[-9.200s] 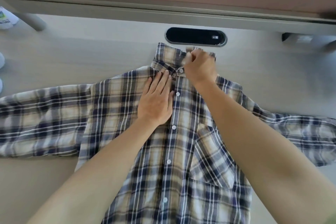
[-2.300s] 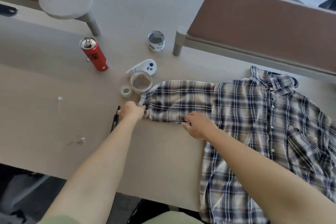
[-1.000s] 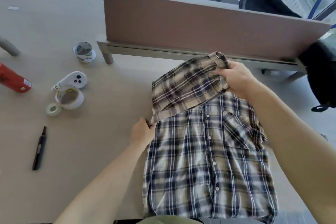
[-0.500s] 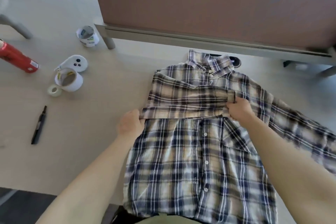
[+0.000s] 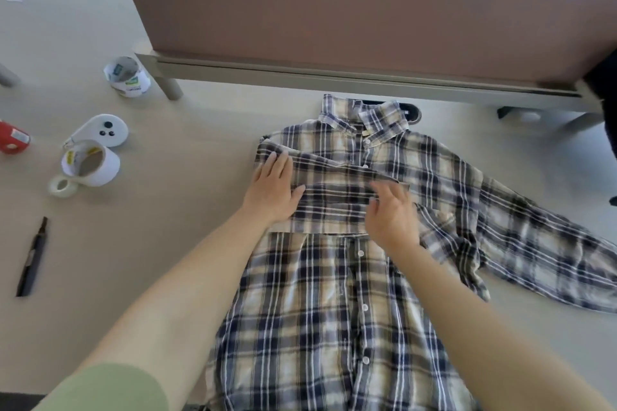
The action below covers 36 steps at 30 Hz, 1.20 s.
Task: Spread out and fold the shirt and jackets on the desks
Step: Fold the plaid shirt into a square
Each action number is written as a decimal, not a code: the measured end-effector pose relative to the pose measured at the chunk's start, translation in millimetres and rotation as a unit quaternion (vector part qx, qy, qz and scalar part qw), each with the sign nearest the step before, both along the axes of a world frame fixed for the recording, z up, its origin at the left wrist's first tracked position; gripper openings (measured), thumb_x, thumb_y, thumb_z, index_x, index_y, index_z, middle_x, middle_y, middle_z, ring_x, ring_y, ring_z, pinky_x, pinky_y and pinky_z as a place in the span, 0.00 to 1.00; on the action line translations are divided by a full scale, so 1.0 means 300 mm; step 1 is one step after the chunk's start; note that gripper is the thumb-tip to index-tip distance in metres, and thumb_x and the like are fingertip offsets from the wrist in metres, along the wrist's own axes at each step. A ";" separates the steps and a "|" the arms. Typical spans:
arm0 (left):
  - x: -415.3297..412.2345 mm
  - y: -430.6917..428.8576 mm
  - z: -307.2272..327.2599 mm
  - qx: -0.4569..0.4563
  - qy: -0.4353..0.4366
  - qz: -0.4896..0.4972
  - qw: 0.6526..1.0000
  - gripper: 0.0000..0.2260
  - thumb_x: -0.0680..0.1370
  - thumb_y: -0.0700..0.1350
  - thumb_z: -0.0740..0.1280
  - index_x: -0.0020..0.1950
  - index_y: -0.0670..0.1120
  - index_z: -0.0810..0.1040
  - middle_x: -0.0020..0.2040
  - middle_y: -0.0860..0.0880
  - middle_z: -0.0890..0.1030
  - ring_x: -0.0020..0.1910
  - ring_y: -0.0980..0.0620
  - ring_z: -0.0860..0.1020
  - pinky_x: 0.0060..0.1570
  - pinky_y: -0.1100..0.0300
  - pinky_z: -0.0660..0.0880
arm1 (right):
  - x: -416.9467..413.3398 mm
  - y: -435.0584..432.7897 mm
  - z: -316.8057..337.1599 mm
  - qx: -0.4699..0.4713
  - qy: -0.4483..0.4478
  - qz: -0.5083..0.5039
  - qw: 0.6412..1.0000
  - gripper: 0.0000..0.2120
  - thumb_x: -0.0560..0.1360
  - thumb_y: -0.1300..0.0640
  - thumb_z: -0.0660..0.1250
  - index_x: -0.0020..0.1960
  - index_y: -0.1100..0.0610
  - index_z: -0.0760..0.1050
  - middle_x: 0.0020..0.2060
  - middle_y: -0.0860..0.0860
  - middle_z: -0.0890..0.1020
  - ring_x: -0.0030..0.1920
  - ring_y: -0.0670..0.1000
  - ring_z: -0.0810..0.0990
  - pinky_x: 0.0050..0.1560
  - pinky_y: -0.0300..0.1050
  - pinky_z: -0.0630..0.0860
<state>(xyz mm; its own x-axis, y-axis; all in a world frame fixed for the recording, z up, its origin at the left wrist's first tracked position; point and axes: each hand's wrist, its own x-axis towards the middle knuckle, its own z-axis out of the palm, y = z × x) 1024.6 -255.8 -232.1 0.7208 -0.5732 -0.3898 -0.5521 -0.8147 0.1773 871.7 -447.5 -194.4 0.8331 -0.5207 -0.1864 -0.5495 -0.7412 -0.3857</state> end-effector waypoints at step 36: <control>-0.270 0.455 0.086 -0.170 0.321 0.404 0.840 0.09 0.78 0.47 0.71 0.46 0.44 0.75 0.41 0.48 0.76 0.36 0.51 0.71 0.36 0.60 0.68 | -0.407 0.292 -0.069 0.205 0.192 -0.149 0.948 0.16 0.80 0.47 0.64 0.58 0.59 0.69 0.40 0.50 0.80 0.33 0.51 0.79 0.28 0.43 0.73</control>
